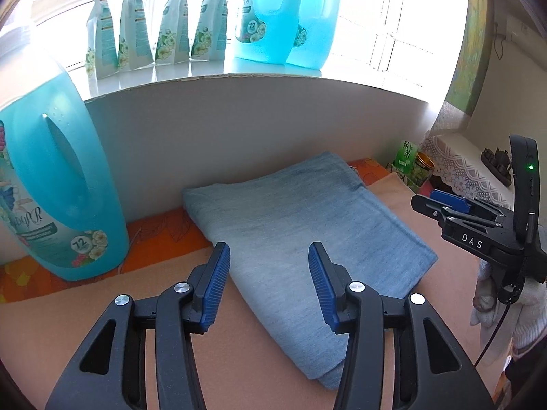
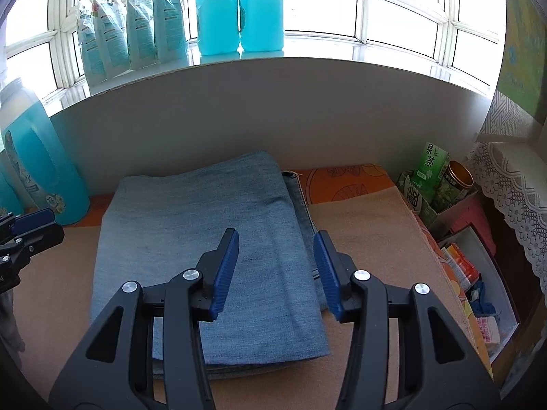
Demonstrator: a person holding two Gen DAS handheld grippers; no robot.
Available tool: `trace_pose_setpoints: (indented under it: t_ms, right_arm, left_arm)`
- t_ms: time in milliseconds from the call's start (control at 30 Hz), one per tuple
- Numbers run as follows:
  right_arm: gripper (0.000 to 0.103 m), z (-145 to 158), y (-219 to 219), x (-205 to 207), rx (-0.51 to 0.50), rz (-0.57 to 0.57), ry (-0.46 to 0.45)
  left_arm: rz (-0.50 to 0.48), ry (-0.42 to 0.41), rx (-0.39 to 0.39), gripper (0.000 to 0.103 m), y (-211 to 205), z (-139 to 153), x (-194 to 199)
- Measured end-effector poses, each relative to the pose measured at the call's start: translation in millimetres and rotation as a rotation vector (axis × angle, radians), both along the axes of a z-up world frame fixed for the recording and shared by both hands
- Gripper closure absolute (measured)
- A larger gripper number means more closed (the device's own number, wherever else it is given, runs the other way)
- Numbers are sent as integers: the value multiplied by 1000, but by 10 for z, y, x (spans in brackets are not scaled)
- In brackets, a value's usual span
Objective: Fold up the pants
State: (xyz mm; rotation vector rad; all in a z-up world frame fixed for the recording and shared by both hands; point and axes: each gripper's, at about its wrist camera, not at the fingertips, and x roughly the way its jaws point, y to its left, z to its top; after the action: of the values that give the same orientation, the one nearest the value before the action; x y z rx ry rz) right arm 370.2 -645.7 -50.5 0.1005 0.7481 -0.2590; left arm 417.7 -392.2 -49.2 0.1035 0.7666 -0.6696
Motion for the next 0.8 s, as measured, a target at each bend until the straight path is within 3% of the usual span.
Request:
trace_pose_setpoints:
  t_ms: [67, 500, 633, 800]
  right_arm:
    - [49, -2, 18, -97, 7, 0, -5]
    - [31, 245, 442, -876, 13, 50, -63]
    - [22, 336, 670, -1162, 3, 70, -94]
    - [18, 462, 876, -1497, 36, 63, -123]
  left_arm:
    - [-7, 3, -5, 48, 18, -6, -71]
    - [-54, -53, -4, 46, 269, 198, -717]
    - [-63, -96, -9, 36, 375, 325, -1000]
    - [-81, -119, -32, 32, 547, 456, -1318]
